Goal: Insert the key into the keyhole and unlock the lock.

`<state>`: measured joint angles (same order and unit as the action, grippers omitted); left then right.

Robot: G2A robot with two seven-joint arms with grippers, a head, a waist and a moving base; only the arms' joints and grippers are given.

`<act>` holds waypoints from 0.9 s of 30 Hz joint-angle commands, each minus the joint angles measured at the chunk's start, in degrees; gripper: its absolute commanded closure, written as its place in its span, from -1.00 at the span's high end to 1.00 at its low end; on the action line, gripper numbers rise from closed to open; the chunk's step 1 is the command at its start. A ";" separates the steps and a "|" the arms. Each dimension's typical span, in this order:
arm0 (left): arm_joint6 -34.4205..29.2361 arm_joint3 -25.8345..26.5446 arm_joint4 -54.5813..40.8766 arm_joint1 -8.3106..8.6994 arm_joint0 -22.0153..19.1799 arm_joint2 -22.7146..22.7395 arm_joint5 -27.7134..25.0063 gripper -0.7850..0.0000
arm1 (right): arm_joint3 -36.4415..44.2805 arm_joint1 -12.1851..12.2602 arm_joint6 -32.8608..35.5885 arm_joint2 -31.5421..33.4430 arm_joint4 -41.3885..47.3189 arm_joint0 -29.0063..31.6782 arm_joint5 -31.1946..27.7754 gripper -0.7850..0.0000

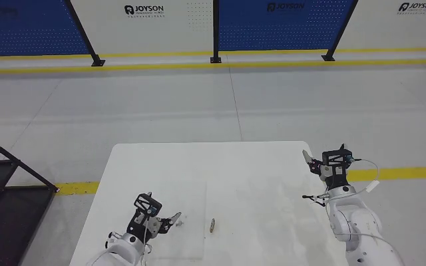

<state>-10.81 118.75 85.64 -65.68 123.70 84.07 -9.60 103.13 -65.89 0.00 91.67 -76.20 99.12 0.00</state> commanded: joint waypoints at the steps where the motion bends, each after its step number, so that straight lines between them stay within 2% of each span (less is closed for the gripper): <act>1: -1.78 -0.45 0.58 -0.23 0.53 -2.45 1.85 1.00 | 0.00 0.00 0.00 0.00 0.00 0.00 0.00 1.00; 6: -7.10 -2.63 4.40 -0.78 -1.11 -7.73 6.39 1.00 | 0.00 0.00 0.00 0.00 0.00 0.00 0.00 1.00; 8: -8.84 -4.19 6.08 -1.05 -2.33 -9.77 8.26 0.91 | 0.00 0.00 0.00 0.00 0.00 0.00 0.00 1.00; 10: -10.32 -5.77 7.00 -1.32 -3.92 -11.13 10.24 0.95 | 0.00 0.00 0.00 0.00 0.00 0.00 0.00 1.00; 11: -10.86 -6.56 7.51 -1.45 -4.64 -11.82 11.12 0.93 | 0.00 0.00 0.00 0.00 0.00 0.00 0.00 1.00; 12: -11.41 -7.21 7.72 -1.57 -5.24 -12.46 11.61 0.80 | 0.00 0.00 0.00 0.00 0.00 0.00 0.00 1.00; 16: -12.87 -9.25 8.67 -1.88 -6.86 -13.97 13.27 0.58 | 0.00 0.00 0.00 0.00 0.00 0.00 0.00 1.00; 22: -14.04 -11.27 9.22 -2.16 -8.62 -15.39 13.77 0.59 | 0.00 0.00 0.00 0.00 0.00 0.00 0.00 1.00; 23: -14.09 -11.57 9.28 -2.21 -8.87 -15.58 13.92 0.49 | 0.00 0.00 0.00 0.00 0.00 0.00 0.00 1.00; 24: -14.18 -11.82 9.15 -2.25 -9.11 -15.76 13.85 0.22 | 0.00 0.00 0.00 0.00 0.00 0.00 0.00 1.00; 25: -14.22 -12.09 9.07 -2.29 -9.40 -15.86 13.81 0.03 | 0.00 0.00 0.00 0.00 0.00 0.00 0.00 1.00; 27: -14.42 -12.66 8.94 -2.38 -9.97 -16.12 13.97 0.04 | 0.00 0.00 0.00 0.00 0.00 0.00 0.00 1.00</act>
<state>-25.12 106.40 94.65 -68.01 114.03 68.12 4.33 103.13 -65.89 0.00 91.67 -76.20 99.12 0.00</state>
